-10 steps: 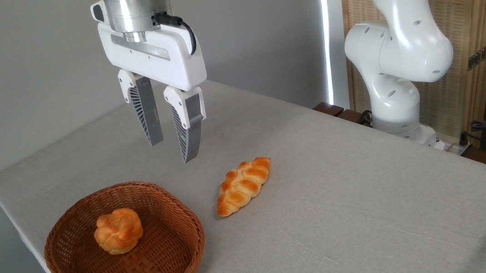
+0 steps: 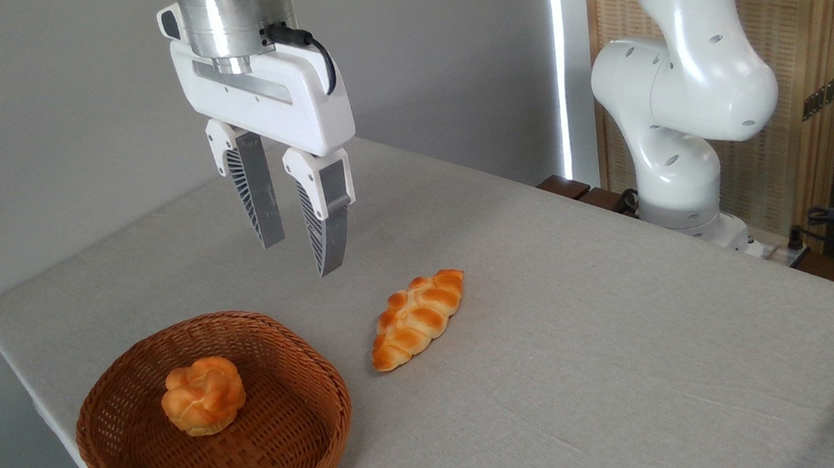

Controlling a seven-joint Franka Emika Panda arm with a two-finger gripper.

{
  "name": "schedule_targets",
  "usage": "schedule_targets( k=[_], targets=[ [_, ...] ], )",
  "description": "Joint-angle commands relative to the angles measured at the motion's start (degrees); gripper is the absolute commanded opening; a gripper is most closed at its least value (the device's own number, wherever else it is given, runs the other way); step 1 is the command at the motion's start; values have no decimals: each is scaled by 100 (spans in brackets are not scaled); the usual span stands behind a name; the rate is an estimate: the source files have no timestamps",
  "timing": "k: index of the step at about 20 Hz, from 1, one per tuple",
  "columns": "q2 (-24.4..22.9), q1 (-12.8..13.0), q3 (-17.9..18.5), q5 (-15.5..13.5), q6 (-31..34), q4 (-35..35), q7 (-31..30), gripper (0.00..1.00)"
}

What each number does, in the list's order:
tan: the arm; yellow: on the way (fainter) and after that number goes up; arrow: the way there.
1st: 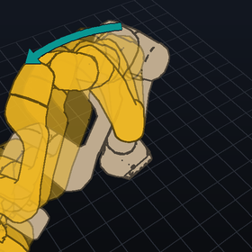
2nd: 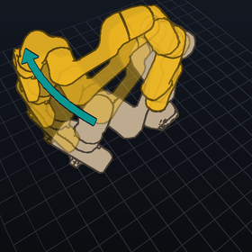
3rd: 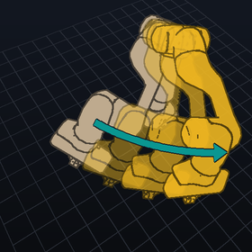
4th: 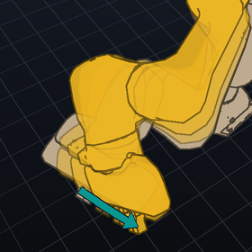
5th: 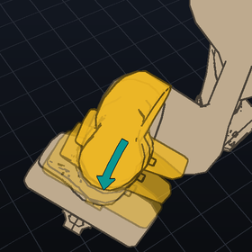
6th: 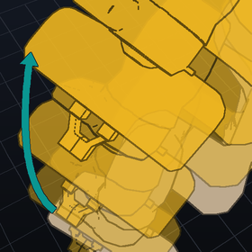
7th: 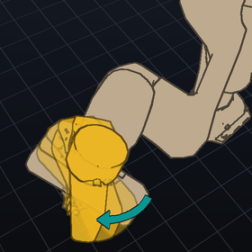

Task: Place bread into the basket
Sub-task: 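Lower the open gripper down over the braided golden roll, then close the gripper around the middle of the braided roll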

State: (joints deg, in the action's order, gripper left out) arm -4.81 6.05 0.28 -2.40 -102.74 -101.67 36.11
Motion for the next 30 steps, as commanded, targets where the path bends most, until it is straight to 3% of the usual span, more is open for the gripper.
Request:
schedule_targets(
  k=[1,10,16,21,30],
  targets=[
    [-38,-42,-45,-76,123,-36,36,100],
    [-485,-25,16,-32,61,-1424,36,100],
    [-495,72,-10,-102,-87,-2066,36,100],
    [-442,186,-1,-489,-518,-2392,28,100],
    [-231,274,-19,-428,-545,-2454,28,100]
  ],
)
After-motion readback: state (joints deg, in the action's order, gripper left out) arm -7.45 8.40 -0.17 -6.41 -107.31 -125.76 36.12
